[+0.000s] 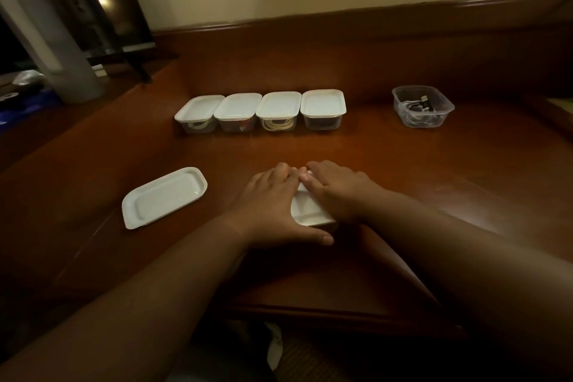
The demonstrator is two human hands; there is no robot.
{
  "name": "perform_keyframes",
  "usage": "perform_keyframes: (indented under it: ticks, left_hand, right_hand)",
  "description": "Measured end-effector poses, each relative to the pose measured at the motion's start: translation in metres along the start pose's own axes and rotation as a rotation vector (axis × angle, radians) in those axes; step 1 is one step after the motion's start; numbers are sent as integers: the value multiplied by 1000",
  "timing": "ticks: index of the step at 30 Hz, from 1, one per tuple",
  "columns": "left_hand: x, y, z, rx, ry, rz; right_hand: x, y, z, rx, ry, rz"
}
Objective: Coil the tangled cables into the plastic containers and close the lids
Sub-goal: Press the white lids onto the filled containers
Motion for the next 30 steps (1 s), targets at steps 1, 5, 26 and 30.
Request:
perform_keyframes:
  ticks: [1,5,26,30]
  left_hand:
    - [-1,-2,1,23,18,-2]
    - [-7,-6,0,90,76,-14]
    - [-35,5,-44,-150,-303,-51]
    - [-76,16,-59,-265,-343,-7]
  right_hand:
    - [0,1,0,28,2,3]
    - [-4,7,-4,75,11,-7]
    - [-12,64,-94,253,-348,-251]
    - [-15,74,-142,91,-410,-511]
Point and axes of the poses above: each hand's wrist, its own x-axis away from the middle knuckle, its own y-axis out of the back of the hand, z = x × y, the point moved 2 cm from there along -x, towards the middle knuckle, and after that the axes turned 2 degrees about y, right-handed, at the moved point
